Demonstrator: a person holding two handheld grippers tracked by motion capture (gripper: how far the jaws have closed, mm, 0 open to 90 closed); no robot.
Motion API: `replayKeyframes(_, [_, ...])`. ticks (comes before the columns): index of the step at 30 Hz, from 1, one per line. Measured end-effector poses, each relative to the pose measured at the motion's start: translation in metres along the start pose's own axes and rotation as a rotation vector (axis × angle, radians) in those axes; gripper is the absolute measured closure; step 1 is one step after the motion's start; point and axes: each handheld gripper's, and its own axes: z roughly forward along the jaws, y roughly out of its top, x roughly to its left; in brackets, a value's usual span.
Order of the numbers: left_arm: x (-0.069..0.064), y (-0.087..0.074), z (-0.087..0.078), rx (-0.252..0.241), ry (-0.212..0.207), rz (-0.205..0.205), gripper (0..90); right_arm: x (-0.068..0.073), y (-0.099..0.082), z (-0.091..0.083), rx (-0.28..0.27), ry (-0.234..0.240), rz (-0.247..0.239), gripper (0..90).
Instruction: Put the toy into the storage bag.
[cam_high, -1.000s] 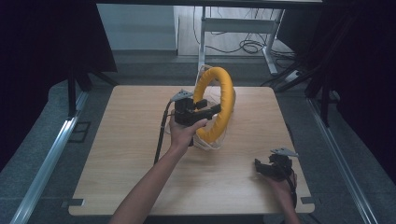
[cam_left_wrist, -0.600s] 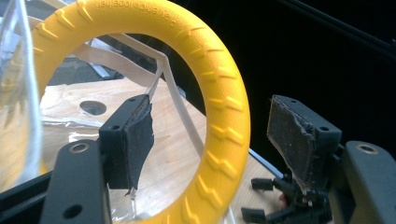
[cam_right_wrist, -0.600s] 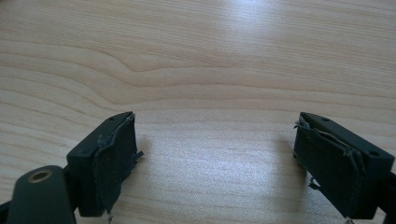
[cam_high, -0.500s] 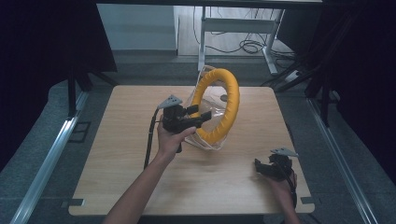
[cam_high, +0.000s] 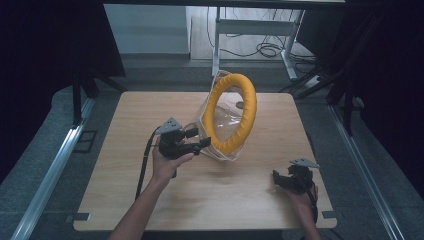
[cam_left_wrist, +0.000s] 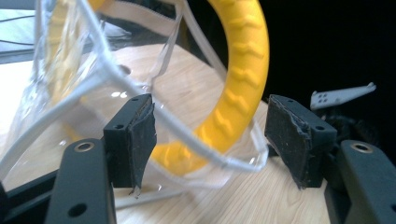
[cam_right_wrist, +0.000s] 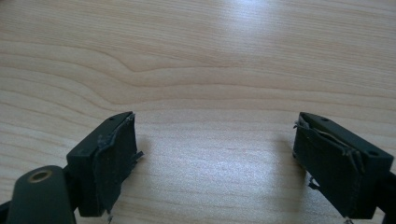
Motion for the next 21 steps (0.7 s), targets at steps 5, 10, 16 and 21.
replayKeyframes(5, [0.004,-0.015,-0.008,0.014,0.007,-0.013,33.8,0.0,0.0,0.0,-0.001,-0.001,0.003,13.7])
replayKeyframes(10, [0.009,-0.03,-0.015,0.042,0.021,-0.014,33.7,0.0,0.0,0.0,-0.001,-0.002,0.002,13.7])
replayKeyframes(16, [0.013,-0.045,-0.021,0.09,0.039,-0.011,33.7,0.0,0.0,0.0,-0.002,-0.004,0.002,13.8])
replayKeyframes(21, [0.017,-0.052,-0.025,0.108,0.053,-0.013,33.8,0.0,0.0,0.0,-0.002,-0.004,0.002,13.8])
